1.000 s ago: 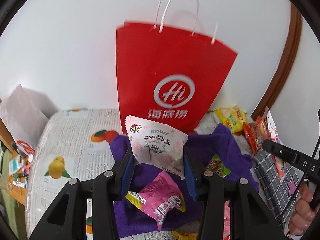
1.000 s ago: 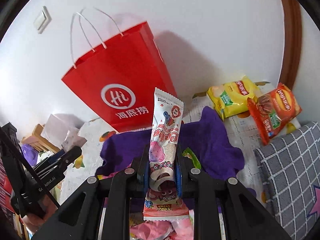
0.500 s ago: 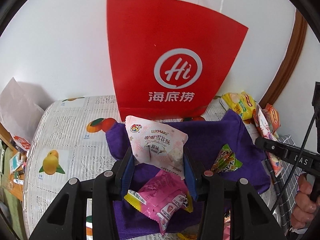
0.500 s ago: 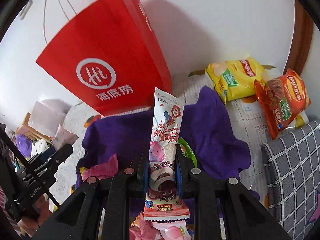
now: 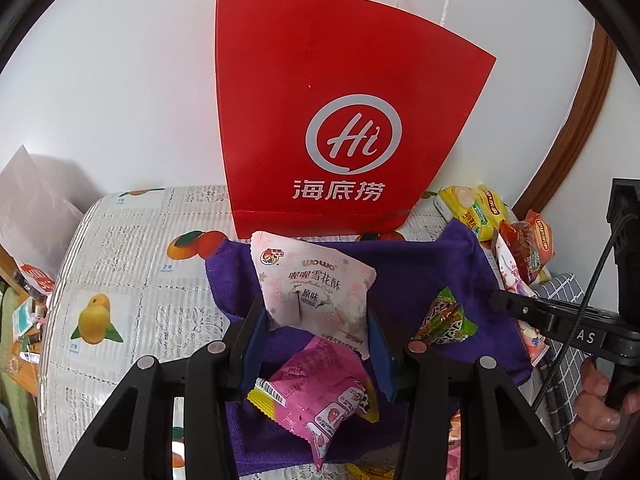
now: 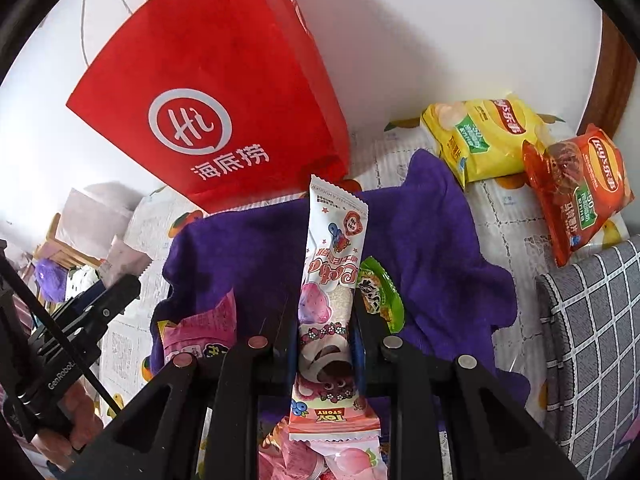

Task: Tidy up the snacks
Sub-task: 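Carry the pastry packet and stick snack in both tools over the purple towel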

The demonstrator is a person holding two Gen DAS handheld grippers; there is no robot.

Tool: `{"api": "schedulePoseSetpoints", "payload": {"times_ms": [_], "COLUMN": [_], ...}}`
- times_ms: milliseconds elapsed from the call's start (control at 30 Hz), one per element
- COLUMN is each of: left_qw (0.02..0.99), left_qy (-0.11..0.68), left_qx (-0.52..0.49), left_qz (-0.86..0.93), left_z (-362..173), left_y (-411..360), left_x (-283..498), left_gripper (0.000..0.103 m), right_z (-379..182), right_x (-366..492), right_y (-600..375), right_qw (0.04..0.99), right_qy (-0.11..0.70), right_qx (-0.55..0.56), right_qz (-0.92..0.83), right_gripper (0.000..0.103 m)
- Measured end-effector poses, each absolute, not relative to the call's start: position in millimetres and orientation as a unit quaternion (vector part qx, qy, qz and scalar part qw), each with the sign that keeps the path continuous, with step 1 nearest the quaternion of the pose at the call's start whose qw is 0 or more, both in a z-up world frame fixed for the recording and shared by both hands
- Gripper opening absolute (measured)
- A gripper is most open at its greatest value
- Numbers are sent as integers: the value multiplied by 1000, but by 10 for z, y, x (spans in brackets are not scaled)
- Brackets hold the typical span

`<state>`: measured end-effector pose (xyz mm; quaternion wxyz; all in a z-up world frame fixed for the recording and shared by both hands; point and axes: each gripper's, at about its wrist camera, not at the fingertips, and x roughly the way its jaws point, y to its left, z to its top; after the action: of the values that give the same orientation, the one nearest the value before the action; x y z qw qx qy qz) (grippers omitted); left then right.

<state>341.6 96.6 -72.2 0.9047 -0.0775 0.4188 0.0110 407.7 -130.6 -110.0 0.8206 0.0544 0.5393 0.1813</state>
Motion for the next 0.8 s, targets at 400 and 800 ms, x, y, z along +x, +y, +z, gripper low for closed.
{"api": "schedulePoseSetpoints", "payload": {"times_ms": [400,800], "left_qw": [902,901], "left_qy": [425,428], "left_qx": [-75,-74], "left_qz": [9,9], "left_z": [-759,-781], "left_y": [925,926], "left_x": [3443,3450], "left_gripper": [44,44], "right_z": [-1173,-1269], "right_x": [4111,4114], "right_y": [-1308,-1177], "right_qw": [810,801], "right_qy": [555,568], "right_qx": [59,22], "right_qz": [179,186], "right_gripper": [24,24]}}
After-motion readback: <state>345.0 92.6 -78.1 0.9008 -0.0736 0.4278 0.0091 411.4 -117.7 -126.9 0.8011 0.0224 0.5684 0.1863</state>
